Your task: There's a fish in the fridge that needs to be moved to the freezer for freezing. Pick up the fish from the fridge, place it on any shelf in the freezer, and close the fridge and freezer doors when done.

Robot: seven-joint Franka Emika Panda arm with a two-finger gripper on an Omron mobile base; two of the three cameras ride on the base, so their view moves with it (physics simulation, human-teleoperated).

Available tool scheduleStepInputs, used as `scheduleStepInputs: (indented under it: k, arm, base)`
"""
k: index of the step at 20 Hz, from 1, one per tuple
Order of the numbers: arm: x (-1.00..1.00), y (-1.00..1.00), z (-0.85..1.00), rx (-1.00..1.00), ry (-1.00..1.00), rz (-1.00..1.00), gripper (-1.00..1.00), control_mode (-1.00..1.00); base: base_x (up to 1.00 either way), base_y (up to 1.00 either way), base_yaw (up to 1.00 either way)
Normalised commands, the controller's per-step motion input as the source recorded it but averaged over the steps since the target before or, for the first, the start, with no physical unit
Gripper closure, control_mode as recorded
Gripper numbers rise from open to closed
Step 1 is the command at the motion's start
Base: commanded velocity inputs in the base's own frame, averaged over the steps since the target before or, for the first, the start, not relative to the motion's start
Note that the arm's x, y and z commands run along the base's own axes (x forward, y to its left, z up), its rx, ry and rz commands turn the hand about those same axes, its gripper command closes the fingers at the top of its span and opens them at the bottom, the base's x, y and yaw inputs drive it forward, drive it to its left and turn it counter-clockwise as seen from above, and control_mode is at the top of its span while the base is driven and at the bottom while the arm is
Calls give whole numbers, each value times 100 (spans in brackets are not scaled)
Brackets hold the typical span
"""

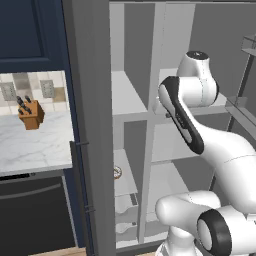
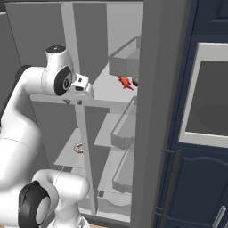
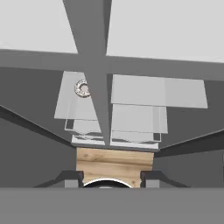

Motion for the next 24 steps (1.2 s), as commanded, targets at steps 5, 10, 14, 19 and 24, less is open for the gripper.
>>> scheduleStepInputs:
  k: [5,10,14,19,24]
  arm:
    - [-1,-39,0,0,0,-1,-100,-100]
    - [0,-62,0,3,0,0,-100,-100]
    - [8,-29,6,1,-7,0,-100,-100]
    - [27,-7,18,-3,-7,1,-100,-100]
    - [26,-22,16,-3,0,0,-100,-100]
  base:
    - [0,0,0]
    - [0,0,0]
    - [0,0,0]
    - [0,0,0]
    - [0,0,0]
